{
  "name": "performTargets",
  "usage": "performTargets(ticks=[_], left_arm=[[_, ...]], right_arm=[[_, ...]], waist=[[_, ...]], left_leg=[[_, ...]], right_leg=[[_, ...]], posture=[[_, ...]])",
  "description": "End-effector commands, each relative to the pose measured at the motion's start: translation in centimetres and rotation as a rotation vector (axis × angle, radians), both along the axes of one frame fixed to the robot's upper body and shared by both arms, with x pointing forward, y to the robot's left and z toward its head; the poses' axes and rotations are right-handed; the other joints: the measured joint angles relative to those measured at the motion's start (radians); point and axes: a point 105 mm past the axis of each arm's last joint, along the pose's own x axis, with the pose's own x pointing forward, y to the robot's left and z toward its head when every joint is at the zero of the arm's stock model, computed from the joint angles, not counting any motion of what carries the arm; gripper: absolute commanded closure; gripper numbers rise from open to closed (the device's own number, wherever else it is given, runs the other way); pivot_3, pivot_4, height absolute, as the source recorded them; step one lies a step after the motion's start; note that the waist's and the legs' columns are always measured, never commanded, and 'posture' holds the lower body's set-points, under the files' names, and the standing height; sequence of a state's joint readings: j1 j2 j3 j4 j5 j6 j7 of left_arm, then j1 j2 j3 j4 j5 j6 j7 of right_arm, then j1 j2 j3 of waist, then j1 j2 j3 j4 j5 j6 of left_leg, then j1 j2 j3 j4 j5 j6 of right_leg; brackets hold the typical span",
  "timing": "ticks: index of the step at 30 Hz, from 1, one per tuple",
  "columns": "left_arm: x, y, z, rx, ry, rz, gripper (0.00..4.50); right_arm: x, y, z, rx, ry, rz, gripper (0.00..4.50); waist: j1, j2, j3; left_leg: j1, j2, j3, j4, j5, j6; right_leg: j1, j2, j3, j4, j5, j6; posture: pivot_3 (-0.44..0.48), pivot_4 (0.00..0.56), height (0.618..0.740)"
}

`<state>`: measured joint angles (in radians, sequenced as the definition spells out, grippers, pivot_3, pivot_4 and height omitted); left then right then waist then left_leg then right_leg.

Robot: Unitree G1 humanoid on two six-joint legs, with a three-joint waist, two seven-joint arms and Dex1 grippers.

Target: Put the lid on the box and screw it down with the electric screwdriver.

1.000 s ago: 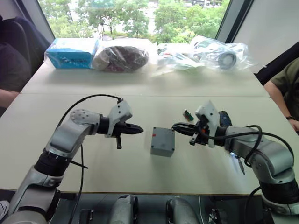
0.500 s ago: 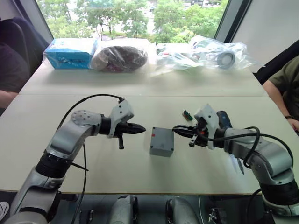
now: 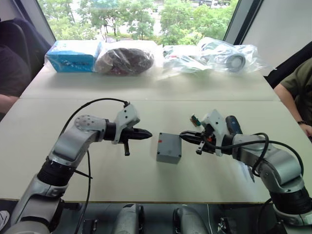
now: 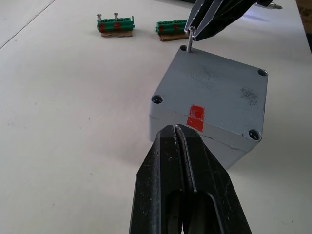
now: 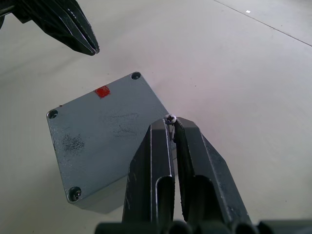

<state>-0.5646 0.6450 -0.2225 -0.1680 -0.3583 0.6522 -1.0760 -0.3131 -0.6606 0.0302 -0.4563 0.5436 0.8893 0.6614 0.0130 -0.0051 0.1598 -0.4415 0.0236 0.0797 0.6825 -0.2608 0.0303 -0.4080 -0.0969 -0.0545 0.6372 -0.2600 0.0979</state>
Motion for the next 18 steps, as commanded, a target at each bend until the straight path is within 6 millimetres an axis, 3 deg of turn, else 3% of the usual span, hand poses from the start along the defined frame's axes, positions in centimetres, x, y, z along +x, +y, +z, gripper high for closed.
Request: performTargets(ticks=[1,18], left_arm=[[-0.11,-0.35,0.99,-0.014,-0.039,-0.016,4.50],[-0.01,-0.53,0.98,-0.019,-0.042,-0.017,4.50]], right_arm=[[0.26,-0.47,0.67,0.008,-0.017,-0.021,4.42],[0.22,-0.38,0.18,-0.002,-0.003,-0.019,4.42]], waist=[[0.000,0.000,0.000],[0.000,0.000,0.000]], left_leg=[[0.000,0.000,0.000,0.000,0.000,0.000],[0.000,0.000,0.000,0.000,0.000,0.000]], right_leg=[[0.000,0.000,0.000,0.000,0.000,0.000],[0.000,0.000,0.000,0.000,0.000,0.000]], posture=[[0.000,0.150,0.740],[0.000,0.150,0.740]])
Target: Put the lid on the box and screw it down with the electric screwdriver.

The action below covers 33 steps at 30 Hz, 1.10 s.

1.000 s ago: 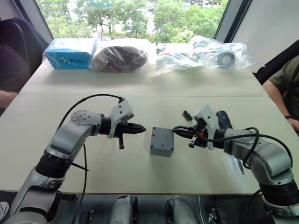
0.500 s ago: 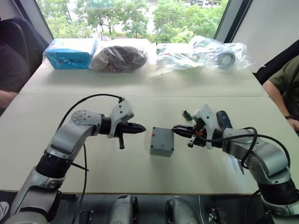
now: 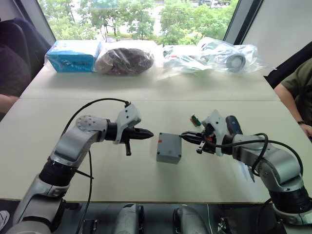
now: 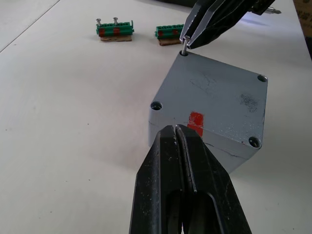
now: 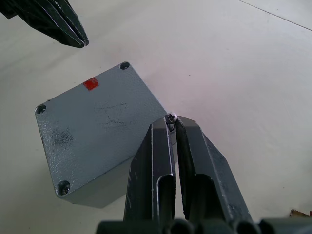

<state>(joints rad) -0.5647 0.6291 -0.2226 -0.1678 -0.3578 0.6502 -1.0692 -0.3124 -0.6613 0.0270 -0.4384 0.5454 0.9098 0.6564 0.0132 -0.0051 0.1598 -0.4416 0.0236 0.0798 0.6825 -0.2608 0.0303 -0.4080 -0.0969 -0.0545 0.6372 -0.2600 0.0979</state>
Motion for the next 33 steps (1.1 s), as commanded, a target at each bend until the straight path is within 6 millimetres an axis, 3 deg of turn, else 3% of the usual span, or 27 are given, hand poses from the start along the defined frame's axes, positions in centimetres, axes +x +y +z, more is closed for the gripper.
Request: performTargets(ticks=[1,4,7,9,10,11,12,15,19,20,24,29,33], left_arm=[[0.0,-0.2,1.0,-0.005,-0.040,-0.015,4.50],[-0.1,-0.2,1.1,-0.011,-0.039,-0.016,4.50],[-0.1,-0.2,1.4,-0.026,-0.038,-0.018,4.50],[-0.1,-0.4,1.6,-0.038,-0.038,-0.022,4.50],[-0.1,-0.5,1.7,-0.043,-0.038,-0.025,4.50],[-0.2,-0.6,1.8,-0.050,-0.038,-0.028,4.50],[-0.2,-0.7,2.0,-0.059,-0.041,-0.034,4.50],[-0.5,-1.5,3.7,-0.106,-0.061,-0.080,4.50],[-1.0,-2.3,4.5,-0.091,-0.096,-0.146,4.50],[-1.3,-2.6,4.6,-0.081,-0.111,-0.175,4.50],[-2.3,-4.0,4.8,-0.032,-0.185,-0.281,4.50],[-2.9,-5.0,4.2,-0.008,-0.221,-0.326,4.50],[-3.5,-5.4,3.8,-0.014,-0.221,-0.331,4.50]], right_arm=[[0.1,0.0,0.7,0.000,-0.035,0.004,4.42],[0.1,0.0,0.8,0.001,-0.039,0.004,3.70],[0.1,-0.4,1.2,-0.008,-0.047,0.000,2.55],[0.2,-0.7,1.5,-0.013,-0.052,-0.006,1.49],[0.2,-0.9,1.6,-0.014,-0.055,-0.010,1.37],[0.2,-1.1,1.9,-0.012,-0.059,-0.018,0.82],[0.2,-1.5,2.3,-0.003,-0.062,-0.028,0.60],[1.0,-4.2,4.3,0.012,-0.073,-0.146,0.60],[1.8,-8.1,5.6,-0.051,-0.027,-0.306,0.60],[1.9,-9.4,5.9,-0.068,0.014,-0.356,0.01],[2.0,-14.9,6.2,-0.191,0.192,-0.571,0.01],[0.5,-17.5,4.0,-0.252,0.417,-0.628,0.01],[-0.3,-17.1,3.2,-0.199,0.560,-0.593,0.01]], waist=[[0.000,0.000,0.000],[0.000,0.000,0.000],[0.000,0.000,0.000],[0.000,0.000,0.000],[0.000,0.000,0.000],[0.000,0.000,0.000],[0.000,0.000,0.000],[0.002,0.000,0.000],[0.001,0.000,0.000],[0.000,0.000,0.000],[0.001,0.001,0.001],[-0.002,0.001,0.001],[-0.003,0.002,0.001]], left_leg=[[0.000,0.000,0.000,0.000,0.000,0.000],[0.000,0.000,0.000,0.000,0.000,0.000],[0.000,0.000,0.000,0.000,0.000,0.000],[0.000,0.000,0.000,0.000,0.000,0.000],[0.000,0.000,0.000,0.000,0.000,0.000],[0.000,0.000,0.000,0.000,0.000,0.000],[0.000,0.000,0.000,0.000,0.000,0.000],[0.000,0.000,0.000,0.000,0.000,0.000],[0.000,0.000,0.000,0.000,0.000,0.000],[0.000,0.000,0.000,0.000,0.000,0.000],[0.000,0.000,0.001,-0.001,0.000,0.000],[0.000,0.000,0.001,-0.001,0.000,0.001],[0.000,0.000,0.001,-0.001,-0.001,0.001]], right_leg=[[0.000,0.000,0.000,0.000,0.000,0.000],[0.000,0.000,0.000,0.000,0.000,0.000],[0.000,0.000,0.000,0.000,0.000,0.000],[0.000,0.000,0.000,0.000,0.000,0.000],[0.000,0.000,0.000,0.000,0.000,0.000],[0.000,0.000,0.000,0.000,0.000,0.000],[0.000,0.000,0.000,0.000,0.000,0.000],[0.000,0.000,0.000,0.000,0.000,0.000],[0.000,0.000,0.000,0.000,0.000,0.000],[0.000,0.000,0.000,0.000,0.000,0.000],[-0.001,0.000,0.000,0.000,0.000,0.000],[0.000,0.000,0.001,-0.002,0.000,0.000],[-0.001,0.000,0.001,-0.002,0.000,0.000]], posture=[[0.000,0.150,0.740],[0.000,0.150,0.740],[0.000,0.150,0.740],[0.000,0.150,0.740],[0.000,0.150,0.740],[0.000,0.150,0.740],[0.000,0.150,0.740],[0.000,0.150,0.740],[0.000,0.150,0.740],[0.000,0.150,0.740],[0.000,0.150,0.740],[0.000,0.150,0.740],[0.000,0.150,0.740]])
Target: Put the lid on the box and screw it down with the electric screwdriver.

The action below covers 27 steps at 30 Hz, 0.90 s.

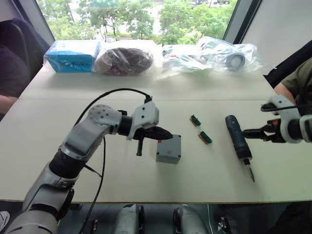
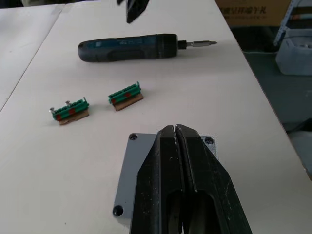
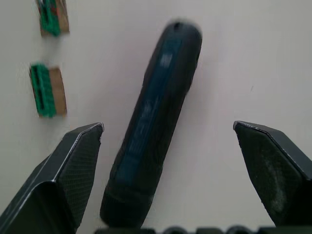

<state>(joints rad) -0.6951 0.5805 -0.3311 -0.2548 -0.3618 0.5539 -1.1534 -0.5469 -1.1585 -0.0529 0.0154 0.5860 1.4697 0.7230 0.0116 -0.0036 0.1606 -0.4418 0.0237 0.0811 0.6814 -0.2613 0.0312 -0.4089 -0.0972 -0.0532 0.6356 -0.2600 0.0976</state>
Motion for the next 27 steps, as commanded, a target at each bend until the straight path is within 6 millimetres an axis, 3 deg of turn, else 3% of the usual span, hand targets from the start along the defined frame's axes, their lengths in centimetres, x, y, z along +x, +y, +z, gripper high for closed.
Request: performTargets(ticks=[1,22,25,27], left_arm=[[-0.9,-0.5,0.4,-0.023,-0.038,-0.022,4.50],[-1.5,-0.4,-0.5,-0.045,0.012,0.061,4.50],[-1.4,-0.4,-0.4,-0.047,0.014,0.071,4.50],[-1.4,-0.3,-0.4,-0.048,0.015,0.076,4.50]], right_arm=[[-0.3,0.4,0.8,0.063,0.047,0.017,0.01],[0.8,0.1,-3.9,-0.004,0.238,0.088,0.01],[1.2,0.3,-4.5,-0.036,0.235,0.118,0.68],[1.0,0.5,-4.8,-0.044,0.247,0.132,1.36]], waist=[[-0.002,0.000,0.000],[0.001,0.000,0.000],[0.000,0.000,0.000],[-0.001,0.000,0.000]], left_leg=[[0.000,0.000,0.000,0.000,0.000,0.000],[0.000,0.000,0.000,0.001,0.000,0.000],[0.000,0.000,0.000,0.001,0.000,0.000],[0.000,0.000,0.000,0.001,0.000,0.000]], right_leg=[[0.000,0.000,0.000,0.000,0.000,0.000],[0.000,0.000,0.000,-0.001,0.000,0.000],[0.000,0.000,0.000,-0.001,0.000,0.000],[0.001,0.000,0.000,-0.001,0.000,0.000]], posture=[[0.000,0.150,0.740],[0.000,0.150,0.740],[0.000,0.150,0.740],[0.000,0.150,0.740]])
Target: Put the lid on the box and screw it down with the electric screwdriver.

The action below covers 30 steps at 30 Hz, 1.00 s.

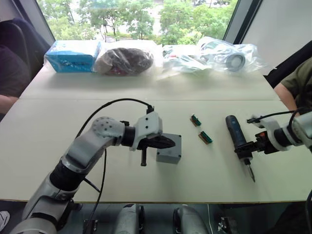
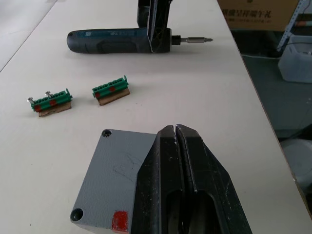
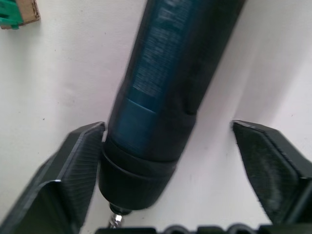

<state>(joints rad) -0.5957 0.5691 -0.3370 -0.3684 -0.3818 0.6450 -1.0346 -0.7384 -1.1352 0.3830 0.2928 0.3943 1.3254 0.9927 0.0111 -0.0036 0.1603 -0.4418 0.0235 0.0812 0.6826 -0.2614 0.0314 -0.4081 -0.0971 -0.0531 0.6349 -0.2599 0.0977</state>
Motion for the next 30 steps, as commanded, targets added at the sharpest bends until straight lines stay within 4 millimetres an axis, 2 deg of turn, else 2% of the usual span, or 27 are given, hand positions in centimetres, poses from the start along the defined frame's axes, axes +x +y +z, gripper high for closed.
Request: performTargets(ticks=[1,3,4,6,7,10,13,16,18,21,24,27,30], left_arm=[[-0.2,0.1,1.1,-0.023,-0.046,0.002,4.50],[0.0,0.2,1.1,-0.024,-0.047,0.009,4.50],[0.1,0.2,1.1,-0.024,-0.047,0.013,4.50],[0.4,0.5,1.1,-0.025,-0.048,0.026,4.50],[0.7,0.7,1.1,-0.026,-0.047,0.035,4.50],[1.7,1.6,1.4,-0.040,-0.033,0.073,4.50],[2.6,2.3,1.5,-0.044,-0.020,0.091,4.50],[3.1,2.8,1.6,-0.041,-0.002,0.086,4.50],[3.3,2.9,1.4,-0.026,0.010,0.071,4.50],[3.6,2.9,1.2,0.001,0.021,0.053,4.50],[3.7,2.4,1.0,0.012,0.031,0.032,4.50],[3.7,2.2,0.9,0.012,0.040,0.020,4.50],[3.7,1.3,-0.1,0.056,0.033,-0.003,4.50]], right_arm=[[0.0,0.5,-0.6,-0.010,0.015,0.039,1.64],[-0.2,0.4,-0.8,-0.017,0.022,0.042,2.41],[-0.2,0.3,-0.8,-0.022,0.020,0.038,2.63],[0.5,0.0,-0.3,-0.030,-0.021,0.018,2.71],[1.5,-0.4,0.5,-0.050,-0.080,0.014,2.71],[5.5,-1.2,5.2,-0.111,-0.364,0.002,2.71],[8.0,1.0,10.7,0.023,-0.669,0.006,2.71],[8.3,4.3,15.8,0.225,-1.022,0.040,2.71],[7.0,6.8,17.7,0.379,-1.173,0.050,2.71],[4.5,10.6,18.2,0.591,-1.257,0.077,2.71],[2.1,13.9,17.6,0.728,-1.306,0.131,2.71],[0.9,15.4,17.0,0.793,-1.311,0.135,2.71],[-0.6,17.8,14.9,0.797,-1.284,0.193,2.71]], waist=[[0.000,0.000,0.000],[0.000,0.000,0.000],[0.000,0.000,0.000],[0.000,0.000,0.000],[0.000,0.000,0.000],[-0.017,-0.001,0.000],[-0.023,0.008,0.005],[-0.021,0.008,0.005],[-0.018,0.008,0.005],[-0.002,0.008,0.005],[0.007,0.008,0.005],[0.005,0.008,0.005],[0.003,0.008,0.005]], left_leg=[[0.000,0.000,0.000,0.000,0.000,0.000],[0.000,0.000,0.000,0.000,0.000,0.000],[0.000,0.000,0.000,0.000,0.000,0.000],[0.000,0.000,0.000,0.000,0.000,0.000],[0.000,0.000,0.000,0.000,0.000,0.000],[0.001,0.001,0.001,0.001,0.000,0.000],[0.000,0.000,0.005,0.001,0.000,0.000],[-0.001,0.001,0.006,0.000,0.004,-0.007],[-0.002,0.003,0.005,-0.003,0.005,-0.009],[-0.002,0.006,0.004,-0.005,0.006,-0.010],[-0.002,0.005,0.005,-0.002,0.006,-0.010],[-0.002,0.003,0.004,-0.001,0.004,-0.008],[-0.002,0.001,0.003,0.000,0.001,-0.002]], right_leg=[[0.000,0.000,0.000,0.000,0.000,0.000],[0.000,0.000,0.000,0.000,0.000,0.000],[0.000,0.000,0.000,0.000,0.000,0.000],[0.000,0.000,0.000,0.000,0.000,0.000],[0.000,0.000,0.000,0.000,0.000,0.000],[0.001,0.000,0.000,-0.001,0.000,0.000],[-0.003,0.000,0.005,-0.001,0.004,0.004],[-0.005,0.001,0.005,0.001,0.004,0.006],[-0.006,0.004,0.005,-0.001,0.004,0.006],[-0.005,0.006,0.004,-0.001,0.003,0.006],[-0.004,0.006,0.003,-0.001,0.004,0.006],[-0.002,0.003,0.003,-0.001,0.004,0.005],[-0.002,0.001,0.003,-0.001,0.004,0.005]], posture=[[0.000,0.150,0.740],[0.000,0.150,0.740],[0.000,0.150,0.740],[0.000,0.150,0.740],[0.000,0.150,0.740],[0.000,0.150,0.740],[0.000,0.150,0.740],[0.000,0.150,0.740],[0.000,0.150,0.740],[0.000,0.150,0.740],[0.000,0.150,0.740],[0.000,0.150,0.740],[0.000,0.150,0.740]])
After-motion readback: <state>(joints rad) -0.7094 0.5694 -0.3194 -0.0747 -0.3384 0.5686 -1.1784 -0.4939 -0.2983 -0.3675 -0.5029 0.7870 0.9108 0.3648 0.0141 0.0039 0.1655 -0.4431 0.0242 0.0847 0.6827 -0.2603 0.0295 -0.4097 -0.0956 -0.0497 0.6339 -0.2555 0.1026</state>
